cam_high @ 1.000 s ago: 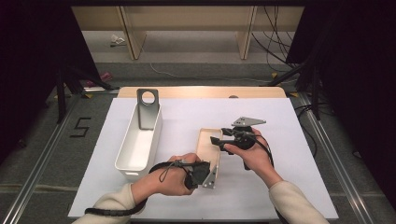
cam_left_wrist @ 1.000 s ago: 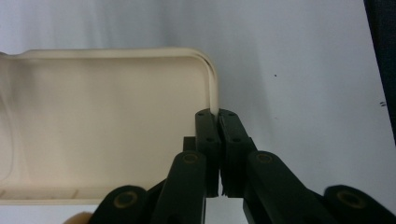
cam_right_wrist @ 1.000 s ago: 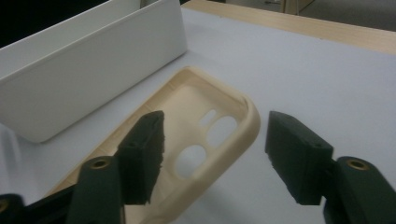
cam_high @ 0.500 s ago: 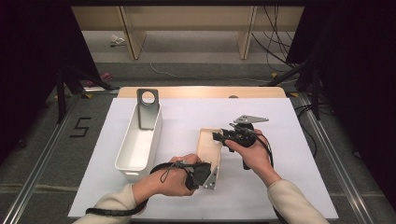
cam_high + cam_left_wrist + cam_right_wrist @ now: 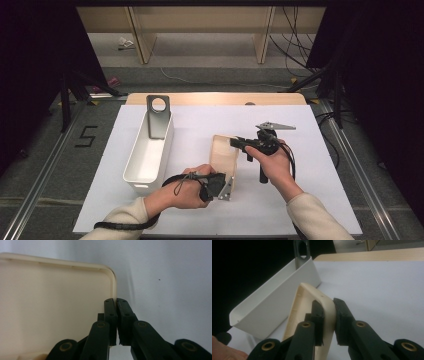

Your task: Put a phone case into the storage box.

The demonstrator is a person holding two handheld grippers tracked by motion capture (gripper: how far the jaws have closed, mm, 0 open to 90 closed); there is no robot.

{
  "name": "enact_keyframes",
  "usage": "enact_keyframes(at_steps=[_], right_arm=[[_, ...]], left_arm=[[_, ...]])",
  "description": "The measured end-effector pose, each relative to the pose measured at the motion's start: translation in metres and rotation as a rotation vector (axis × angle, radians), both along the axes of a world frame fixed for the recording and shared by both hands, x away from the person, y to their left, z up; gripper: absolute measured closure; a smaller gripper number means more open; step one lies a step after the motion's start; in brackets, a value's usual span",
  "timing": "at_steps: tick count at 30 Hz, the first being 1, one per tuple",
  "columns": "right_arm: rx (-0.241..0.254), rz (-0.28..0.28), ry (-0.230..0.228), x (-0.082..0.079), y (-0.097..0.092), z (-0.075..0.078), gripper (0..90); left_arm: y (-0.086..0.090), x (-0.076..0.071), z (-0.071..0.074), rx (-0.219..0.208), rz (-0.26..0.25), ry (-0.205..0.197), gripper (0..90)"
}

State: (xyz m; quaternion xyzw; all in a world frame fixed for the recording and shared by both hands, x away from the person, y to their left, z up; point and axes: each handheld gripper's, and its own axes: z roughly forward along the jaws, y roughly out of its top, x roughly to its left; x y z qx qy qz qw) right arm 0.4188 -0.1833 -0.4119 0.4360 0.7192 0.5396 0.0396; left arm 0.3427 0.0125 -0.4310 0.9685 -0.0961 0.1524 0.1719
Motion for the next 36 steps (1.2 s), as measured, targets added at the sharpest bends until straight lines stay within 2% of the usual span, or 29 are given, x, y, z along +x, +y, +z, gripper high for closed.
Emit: enact_keyframes(at_steps=[2,3,4,6,9,13,15,16,18,21,25,29,36], right_arm=[[0.020,0.002,-0.002,-0.001,-0.001,0.004,80.7],[0.008,0.006,-0.012,-0.002,-0.001,0.006,80.7],[-0.014,0.004,-0.036,-0.002,-0.001,0.007,80.7],[0.022,0.004,-0.032,-0.002,-0.003,0.008,80.7],[0.018,-0.002,-0.056,-0.002,-0.006,0.010,80.7],[0.030,-0.014,-0.079,-0.002,-0.010,0.013,80.6],[0.027,-0.012,-0.088,-0.002,-0.012,0.014,80.6],[0.025,-0.013,-0.093,-0.002,-0.012,0.014,80.6],[0.027,-0.013,-0.096,-0.003,-0.013,0.015,80.5],[0.024,-0.013,-0.110,-0.003,-0.014,0.014,80.5],[0.032,-0.007,-0.135,-0.006,-0.016,0.014,80.4],[0.044,-0.004,-0.147,-0.009,-0.021,0.014,80.4],[0.046,0.003,-0.162,-0.012,-0.024,0.013,80.4]], left_arm=[[0.002,0.003,0.000,-0.009,0.021,-0.013,83.3],[0.004,0.005,0.001,-0.022,0.035,-0.017,79.1],[0.007,0.008,0.002,-0.059,0.054,-0.005,76.7],[0.012,0.011,0.006,-0.107,0.082,0.007,73.2],[0.023,0.019,0.017,-0.236,0.149,0.053,62.4],[0.044,0.029,0.025,-0.462,0.283,0.094,48.8],[0.054,0.033,0.025,-0.531,0.345,0.096,39.9],[0.059,0.034,0.024,-0.551,0.368,0.085,35.3],[0.064,0.035,0.022,-0.564,0.403,0.054,27.6],[0.068,0.034,0.018,-0.593,0.440,0.051,23.1],[0.069,0.036,0.019,-0.650,0.479,0.079,23.1],[0.072,0.038,0.021,-0.699,0.520,0.086,24.8],[0.077,0.040,0.026,-0.748,0.552,0.084,27.2]])
